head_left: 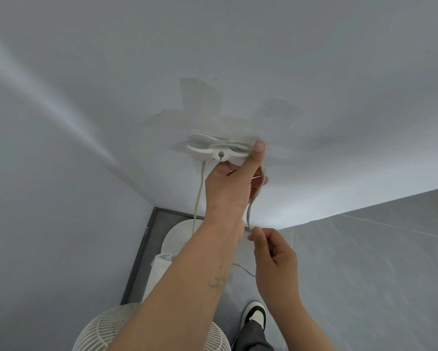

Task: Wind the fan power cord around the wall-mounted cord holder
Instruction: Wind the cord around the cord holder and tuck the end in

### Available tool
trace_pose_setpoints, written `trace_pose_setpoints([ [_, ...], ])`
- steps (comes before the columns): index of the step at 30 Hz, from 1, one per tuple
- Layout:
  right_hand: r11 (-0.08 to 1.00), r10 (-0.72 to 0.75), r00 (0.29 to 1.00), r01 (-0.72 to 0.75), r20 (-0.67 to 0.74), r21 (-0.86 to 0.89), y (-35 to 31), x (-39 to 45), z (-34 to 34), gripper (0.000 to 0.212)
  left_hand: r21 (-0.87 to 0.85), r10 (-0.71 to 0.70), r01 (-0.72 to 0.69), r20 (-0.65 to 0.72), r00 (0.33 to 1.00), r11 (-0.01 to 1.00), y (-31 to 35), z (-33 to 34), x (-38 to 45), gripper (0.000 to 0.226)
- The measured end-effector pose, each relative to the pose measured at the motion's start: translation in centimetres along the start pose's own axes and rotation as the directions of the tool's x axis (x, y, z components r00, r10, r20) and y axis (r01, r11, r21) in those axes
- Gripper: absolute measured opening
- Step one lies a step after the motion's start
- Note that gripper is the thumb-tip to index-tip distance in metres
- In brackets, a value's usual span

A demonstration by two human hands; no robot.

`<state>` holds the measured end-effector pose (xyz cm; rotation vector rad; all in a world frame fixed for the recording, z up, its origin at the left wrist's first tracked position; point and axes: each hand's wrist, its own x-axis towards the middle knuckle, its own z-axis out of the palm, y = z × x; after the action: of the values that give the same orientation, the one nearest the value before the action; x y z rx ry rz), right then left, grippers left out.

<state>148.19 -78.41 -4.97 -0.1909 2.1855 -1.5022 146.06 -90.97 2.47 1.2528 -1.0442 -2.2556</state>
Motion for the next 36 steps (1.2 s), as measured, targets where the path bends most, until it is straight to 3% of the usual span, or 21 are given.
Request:
trace_pose_setpoints([
  [6, 1.000, -0.012, 1.000, 0.012, 0.019, -0.023, 0.2, -0.2, 0.5, 0.028, 0.132, 0.153, -0.143, -0.072, 0.986, 0.981, -0.5, 0.0, 0.5, 0.031],
  [10, 1.000, -0.008, 0.999, 0.008, 0.040, -0.005, 0.3, -0.5, 0.8, 0.028, 0.311, 0.291, -0.267, -0.033, 0.956, 0.912, -1.1, -0.2, 0.7, 0.039],
  [20, 0.994, -0.104, 0.982, 0.107, 0.156, -0.011, 0.0, -1.3, 1.6, 0.031, 0.551, 0.460, -0.356, -0.057, 0.886, 0.755, -2.7, -0.8, 2.0, 0.030],
  [23, 0.996, -0.073, 0.970, 0.084, 0.234, -0.038, 0.2, -1.5, 1.9, 0.046, 0.592, 0.501, -0.375, -0.057, 0.863, 0.713, -3.9, -1.7, 2.7, 0.037],
  [29, 0.993, -0.070, 0.970, 0.090, 0.233, -0.076, 0.5, -1.6, 1.8, 0.021, 0.356, 0.342, -0.349, 0.084, 0.936, 0.867, -2.9, -3.3, 2.6, 0.014],
  [32, 0.988, -0.118, 0.953, 0.141, 0.278, -0.064, 0.2, -1.4, 2.0, 0.020, 0.369, 0.248, -0.296, 0.173, 0.953, 0.881, -2.5, -4.6, 2.5, 0.021],
  [36, 0.957, -0.223, 0.914, 0.272, 0.338, -0.104, -0.3, -1.3, 2.8, 0.020, 0.389, 0.146, -0.204, 0.173, 0.974, 0.899, -1.6, -5.5, 2.3, 0.024],
])
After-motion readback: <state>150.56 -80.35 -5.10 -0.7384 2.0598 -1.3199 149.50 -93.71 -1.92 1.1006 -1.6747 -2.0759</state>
